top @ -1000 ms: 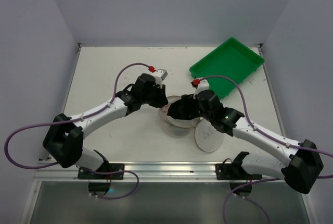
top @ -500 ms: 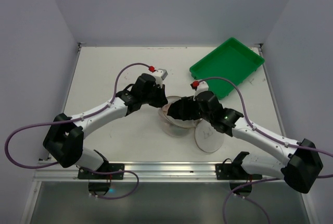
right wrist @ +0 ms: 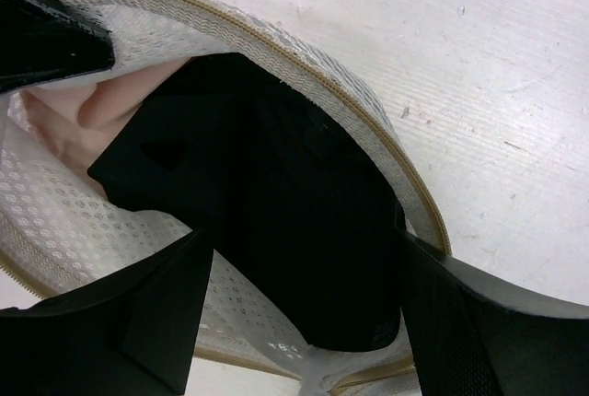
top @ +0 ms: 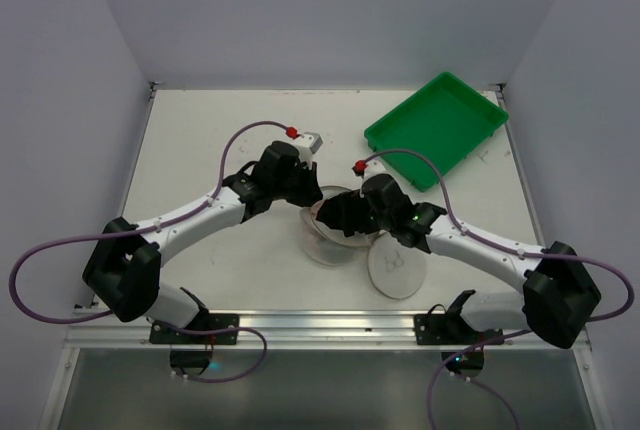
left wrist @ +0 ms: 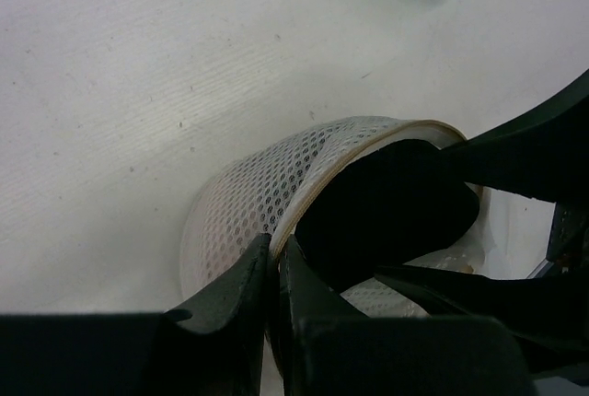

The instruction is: Unzip the laundry bag and remove the bra

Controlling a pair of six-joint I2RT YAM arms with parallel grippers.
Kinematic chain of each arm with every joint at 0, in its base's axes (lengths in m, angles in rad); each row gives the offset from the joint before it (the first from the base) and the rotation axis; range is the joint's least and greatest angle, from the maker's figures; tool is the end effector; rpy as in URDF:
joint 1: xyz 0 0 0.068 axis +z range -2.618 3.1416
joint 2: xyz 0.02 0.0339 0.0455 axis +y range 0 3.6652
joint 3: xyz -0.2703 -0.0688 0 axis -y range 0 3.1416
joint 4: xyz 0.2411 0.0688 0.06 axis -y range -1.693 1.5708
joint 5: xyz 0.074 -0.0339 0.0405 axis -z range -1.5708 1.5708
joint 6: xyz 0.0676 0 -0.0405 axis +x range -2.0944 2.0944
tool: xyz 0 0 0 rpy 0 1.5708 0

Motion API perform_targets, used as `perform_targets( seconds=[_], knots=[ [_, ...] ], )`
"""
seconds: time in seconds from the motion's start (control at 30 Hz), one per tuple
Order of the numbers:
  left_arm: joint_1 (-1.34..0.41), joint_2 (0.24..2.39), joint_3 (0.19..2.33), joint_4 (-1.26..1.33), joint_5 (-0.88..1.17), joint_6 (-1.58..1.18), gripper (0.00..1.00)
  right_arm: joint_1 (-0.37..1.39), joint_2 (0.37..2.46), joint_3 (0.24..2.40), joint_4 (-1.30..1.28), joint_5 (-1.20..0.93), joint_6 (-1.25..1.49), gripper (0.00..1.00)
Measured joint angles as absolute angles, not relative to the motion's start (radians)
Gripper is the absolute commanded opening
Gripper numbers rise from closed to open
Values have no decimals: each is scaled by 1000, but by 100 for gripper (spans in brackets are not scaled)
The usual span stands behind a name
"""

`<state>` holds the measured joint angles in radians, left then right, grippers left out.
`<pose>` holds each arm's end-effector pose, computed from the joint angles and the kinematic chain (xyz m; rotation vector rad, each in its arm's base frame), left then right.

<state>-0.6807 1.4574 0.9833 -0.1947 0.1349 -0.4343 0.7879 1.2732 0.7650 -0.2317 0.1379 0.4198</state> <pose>0.2600 -0.2223 0.2380 0.3636 2.3136 -0.7339 0.2074 0.1952 0.2120 -0.3589 2.3184 0.4540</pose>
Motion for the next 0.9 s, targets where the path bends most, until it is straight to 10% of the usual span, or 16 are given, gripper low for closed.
perform_targets(
  seconds=[0.17,0.53,0.9],
  knots=[
    [-681,1458,981,-187,144,-435,10,788,1306,778,-226,129,411,65],
    [-681,1458,955,-179,146,-435,8,788,1331,814,-212,45,395,0],
    [-679,1457,950,-178,124,-436,7,787,1250,823,-183,-30,392,0]
  ],
)
